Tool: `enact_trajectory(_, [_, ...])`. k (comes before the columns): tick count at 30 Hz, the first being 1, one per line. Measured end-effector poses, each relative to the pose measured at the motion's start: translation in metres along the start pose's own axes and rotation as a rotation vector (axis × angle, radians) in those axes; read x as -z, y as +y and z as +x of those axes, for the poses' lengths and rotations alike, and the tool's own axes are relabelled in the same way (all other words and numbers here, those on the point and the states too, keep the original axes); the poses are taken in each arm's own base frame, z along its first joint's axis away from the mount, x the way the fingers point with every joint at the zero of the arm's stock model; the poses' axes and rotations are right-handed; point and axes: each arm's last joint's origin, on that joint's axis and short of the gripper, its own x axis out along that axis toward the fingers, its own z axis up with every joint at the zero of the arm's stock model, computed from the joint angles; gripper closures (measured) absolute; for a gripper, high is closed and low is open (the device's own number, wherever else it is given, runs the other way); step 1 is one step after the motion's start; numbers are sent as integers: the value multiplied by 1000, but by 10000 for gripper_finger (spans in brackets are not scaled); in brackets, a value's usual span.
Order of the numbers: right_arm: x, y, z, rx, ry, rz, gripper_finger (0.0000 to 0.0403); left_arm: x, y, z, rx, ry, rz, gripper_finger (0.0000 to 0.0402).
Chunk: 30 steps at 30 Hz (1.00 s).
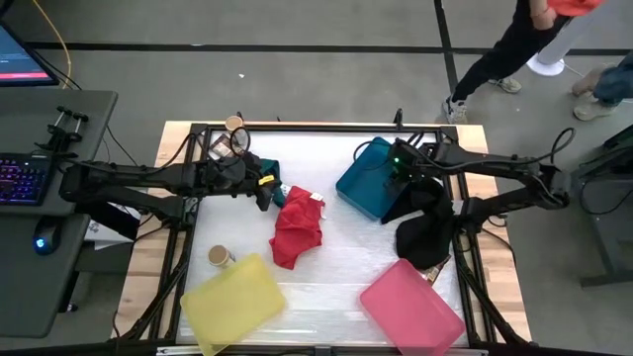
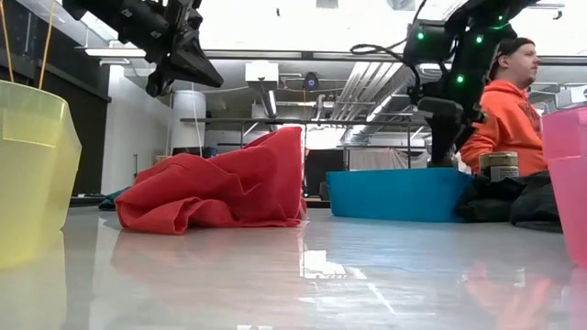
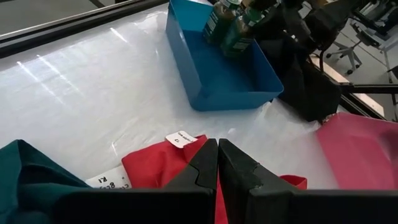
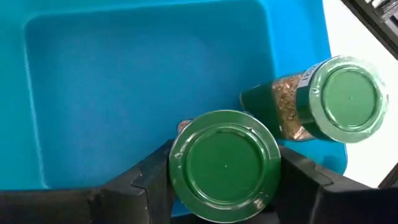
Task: Sort spices by type
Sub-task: Put the green seasoning bottle into the blue bin
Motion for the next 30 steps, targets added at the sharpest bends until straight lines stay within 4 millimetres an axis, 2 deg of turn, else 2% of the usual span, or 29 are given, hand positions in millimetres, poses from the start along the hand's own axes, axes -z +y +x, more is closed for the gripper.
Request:
enact_trajectory(5, [-3,-4,5,-15,-35,3,197,0,0,0,1,-2,-1,401])
enact_trajectory(13, [-8,-11,6,-15,-53,28,162,0,0,0,0,0,0,401])
enact_trajectory(24, [-8,-17,7,-36,-29,52,158,0,0,0,-2,3,1,401])
enact_trajectory(30, [-12,-17,-6,-59,11,7,157,0,0,0,-2,3,4,401])
